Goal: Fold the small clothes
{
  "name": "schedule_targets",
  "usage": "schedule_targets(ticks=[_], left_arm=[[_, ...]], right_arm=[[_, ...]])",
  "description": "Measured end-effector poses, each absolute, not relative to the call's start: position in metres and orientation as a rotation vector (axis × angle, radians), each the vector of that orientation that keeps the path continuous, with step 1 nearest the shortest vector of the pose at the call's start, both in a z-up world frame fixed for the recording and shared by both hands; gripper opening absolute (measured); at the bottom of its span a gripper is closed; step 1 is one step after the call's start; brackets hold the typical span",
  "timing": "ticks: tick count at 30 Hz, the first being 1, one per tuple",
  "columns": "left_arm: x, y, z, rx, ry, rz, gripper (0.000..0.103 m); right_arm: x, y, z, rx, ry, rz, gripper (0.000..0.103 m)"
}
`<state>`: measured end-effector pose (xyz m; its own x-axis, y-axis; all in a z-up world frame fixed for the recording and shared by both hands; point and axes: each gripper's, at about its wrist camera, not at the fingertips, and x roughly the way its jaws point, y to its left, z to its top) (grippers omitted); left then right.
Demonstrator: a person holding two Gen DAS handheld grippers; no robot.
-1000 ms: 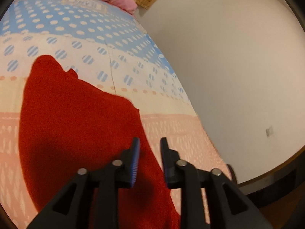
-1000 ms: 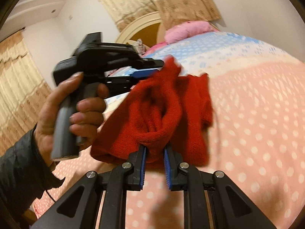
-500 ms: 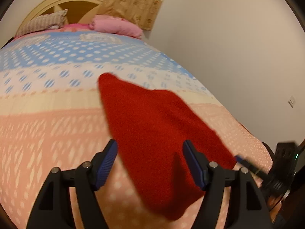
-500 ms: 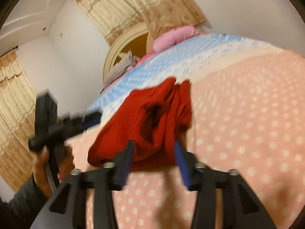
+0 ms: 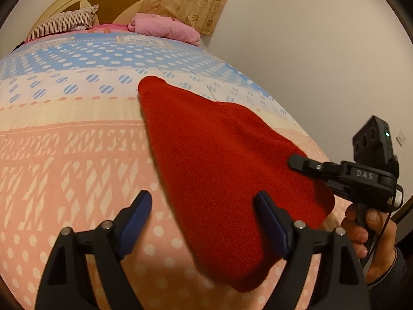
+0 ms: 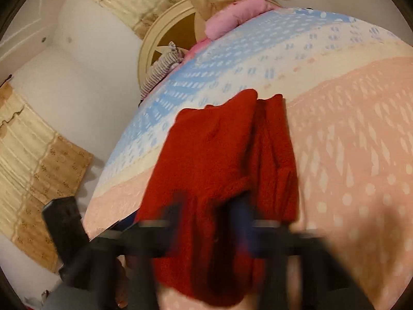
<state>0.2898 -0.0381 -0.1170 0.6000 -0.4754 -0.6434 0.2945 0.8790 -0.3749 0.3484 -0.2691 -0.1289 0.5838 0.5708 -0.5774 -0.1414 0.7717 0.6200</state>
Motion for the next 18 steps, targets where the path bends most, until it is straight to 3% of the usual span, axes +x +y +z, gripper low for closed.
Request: schedule_targets(ticks=[3, 6, 10, 14, 18], left_arm=[[0.290, -0.039, -0.118, -0.257, 0.825, -0.469, 0.087], [0.288, -0.047, -0.118, -0.231, 0.823, -0.476, 0.096], [0.290, -0.060, -0.122, -0.173, 0.861, -0.444, 0.096], [0.292, -0.051, -0.129, -0.236, 0.909, -0.434, 0.099], [0.290, -0.050, -0.132, -0.244, 0.902, -0.428, 0.101]], right_arm=[[0.332, -0.272, -0.117, 0.513, 0.792, 0.435, 0.010], [0.311, -0.286, -0.111, 0.479, 0.745, 0.384, 0.008], [0.321, -0.302, -0.128, 0.506, 0.795, 0.378, 0.009], [0.329, -0.294, -0.124, 0.469, 0.800, 0.379, 0.029], [0.335, -0.291, -0.104, 0.356, 0.763, 0.284, 0.033]])
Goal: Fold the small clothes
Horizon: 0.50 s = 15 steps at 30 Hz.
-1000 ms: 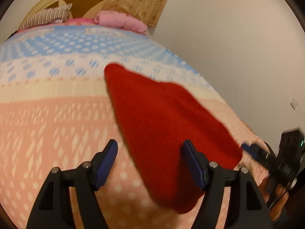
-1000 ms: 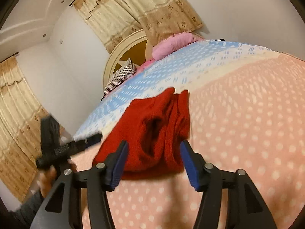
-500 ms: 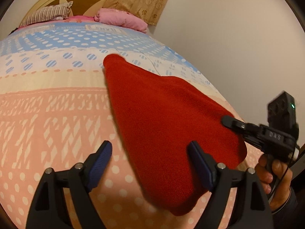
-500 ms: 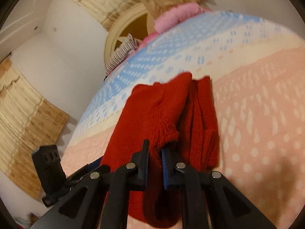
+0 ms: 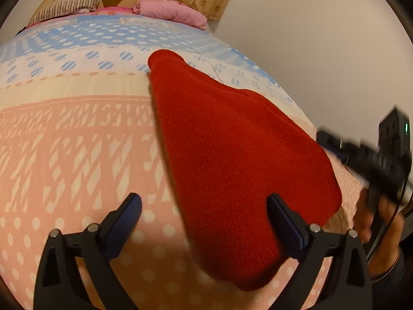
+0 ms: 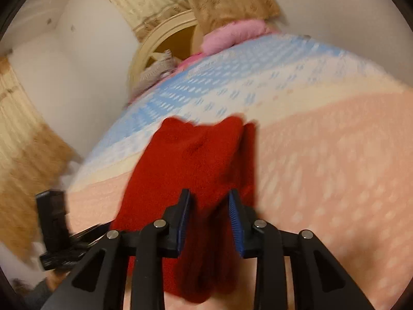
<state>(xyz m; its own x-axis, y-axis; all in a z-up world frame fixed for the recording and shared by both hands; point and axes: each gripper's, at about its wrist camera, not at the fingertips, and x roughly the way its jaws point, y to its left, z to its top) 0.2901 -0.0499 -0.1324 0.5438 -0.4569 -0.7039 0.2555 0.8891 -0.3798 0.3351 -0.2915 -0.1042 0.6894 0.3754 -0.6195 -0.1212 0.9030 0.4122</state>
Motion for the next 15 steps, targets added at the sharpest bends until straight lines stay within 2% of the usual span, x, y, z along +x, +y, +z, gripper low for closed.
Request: schedule_targets(ticks=[3, 6, 7, 10, 13, 15], left_arm=[[0.288, -0.056, -0.133, -0.207, 0.893, -0.423, 0.103], [0.287, -0.058, -0.134, -0.193, 0.889, -0.426, 0.103], [0.286, -0.058, -0.133, -0.194, 0.885, -0.431, 0.103], [0.282, -0.053, -0.126, -0.202, 0.851, -0.435, 0.103], [0.277, -0.036, -0.110, -0.258, 0.761, -0.409, 0.103], [0.286, -0.034, -0.113, -0.280, 0.783, -0.400, 0.103]], right_arm=[[0.349, -0.300, -0.085, 0.370, 0.712, 0.231, 0.035], [0.372, -0.283, -0.070, 0.338, 0.721, 0.327, 0.041], [0.381, -0.270, -0.069, 0.316, 0.739, 0.375, 0.046], [0.411, -0.241, -0.089, 0.298, 0.875, 0.480, 0.047], [0.428, -0.235, -0.119, 0.196, 0.969, 0.372, 0.046], [0.429, -0.255, -0.132, 0.284, 0.963, 0.373, 0.046]])
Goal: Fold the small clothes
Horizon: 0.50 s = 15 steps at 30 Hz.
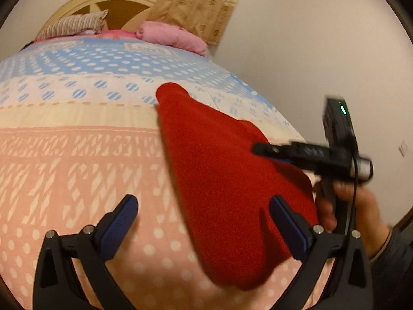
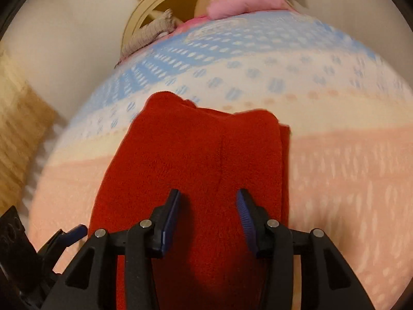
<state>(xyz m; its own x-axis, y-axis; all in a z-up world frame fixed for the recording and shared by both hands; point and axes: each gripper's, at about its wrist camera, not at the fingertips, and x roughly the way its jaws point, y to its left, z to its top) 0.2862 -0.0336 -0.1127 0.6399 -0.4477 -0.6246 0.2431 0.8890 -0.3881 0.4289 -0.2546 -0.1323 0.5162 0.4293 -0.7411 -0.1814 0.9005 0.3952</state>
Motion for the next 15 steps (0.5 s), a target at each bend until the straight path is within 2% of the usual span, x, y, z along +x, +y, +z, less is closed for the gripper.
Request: schedule_targets(ticks=[4, 12, 15], left_arm=[[0.302, -0.048, -0.136, -0.237, 0.904, -0.395, 0.103], [0.300, -0.048, -0.139, -0.207, 0.896, -0.400, 0.103], [0.301, -0.049, -0.139, -0.208, 0.895, -0.403, 0.103]], right_arm=[[0.424, -0.270, -0.137, 0.319, 0.927, 0.428, 0.046], [0.414, -0.258, -0.136, 0.181, 0.875, 0.440, 0.047], [0.414, -0.260, -0.124, 0.218, 0.838, 0.474, 0.047]])
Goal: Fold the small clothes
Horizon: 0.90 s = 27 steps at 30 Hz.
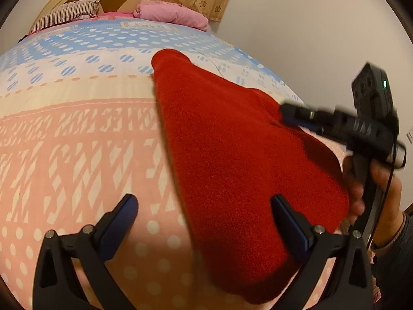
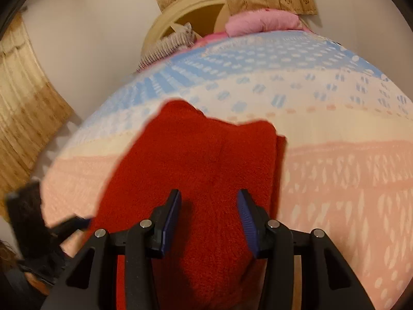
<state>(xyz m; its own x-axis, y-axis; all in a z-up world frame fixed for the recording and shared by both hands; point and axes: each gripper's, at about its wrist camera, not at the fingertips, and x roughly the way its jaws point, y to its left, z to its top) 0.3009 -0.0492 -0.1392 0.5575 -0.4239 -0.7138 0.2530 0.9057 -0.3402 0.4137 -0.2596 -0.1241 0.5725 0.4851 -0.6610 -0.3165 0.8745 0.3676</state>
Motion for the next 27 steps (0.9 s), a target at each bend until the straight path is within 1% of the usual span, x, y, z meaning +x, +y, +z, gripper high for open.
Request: schedule_targets(ticks=[3, 7, 9, 11, 13, 15, 16, 17, 20, 24, 26, 27], left_arm=[[0.296, -0.048, -0.138, -0.215, 0.890, -0.411, 0.103], [0.292, -0.042, -0.137, -0.260, 0.876, -0.457, 0.103], [0.292, -0.039, -0.137, -0.284, 0.875, -0.468, 0.103], [0.293, -0.039, -0.137, -0.299, 0.873, -0.476, 0.103], [0.294, -0.041, -0.136, -0.303, 0.873, -0.495, 0.103], [0.296, -0.046, -0.136, -0.294, 0.882, -0.507, 0.103], [0.297, -0.048, -0.136, -0.283, 0.885, -0.504, 0.103], [0.297, -0.051, -0.135, -0.268, 0.890, -0.500, 0.103], [0.297, -0.057, -0.135, -0.241, 0.900, -0.491, 0.103], [0.300, -0.056, -0.136, -0.257, 0.900, -0.490, 0.103], [0.299, -0.057, -0.136, -0.240, 0.898, -0.487, 0.100], [0.298, -0.060, -0.135, -0.227, 0.894, -0.490, 0.097]], right_arm=[[0.429, -0.260, -0.115, 0.292, 0.834, 0.527, 0.047], [0.460, -0.267, -0.133, 0.301, 0.933, 0.421, 0.047], [0.462, -0.284, -0.137, 0.364, 0.910, 0.386, 0.047], [0.458, -0.305, -0.143, 0.494, 0.876, 0.403, 0.047], [0.450, -0.322, -0.145, 0.504, 0.838, 0.320, 0.047], [0.450, -0.335, -0.154, 0.565, 0.853, 0.309, 0.049], [0.453, -0.338, -0.160, 0.602, 0.881, 0.314, 0.053], [0.455, -0.338, -0.164, 0.627, 0.903, 0.316, 0.054], [0.461, -0.329, -0.162, 0.612, 0.907, 0.345, 0.055], [0.468, -0.309, -0.163, 0.518, 0.920, 0.362, 0.055], [0.472, -0.312, -0.166, 0.554, 0.917, 0.370, 0.055], [0.475, -0.315, -0.169, 0.593, 0.913, 0.378, 0.055]])
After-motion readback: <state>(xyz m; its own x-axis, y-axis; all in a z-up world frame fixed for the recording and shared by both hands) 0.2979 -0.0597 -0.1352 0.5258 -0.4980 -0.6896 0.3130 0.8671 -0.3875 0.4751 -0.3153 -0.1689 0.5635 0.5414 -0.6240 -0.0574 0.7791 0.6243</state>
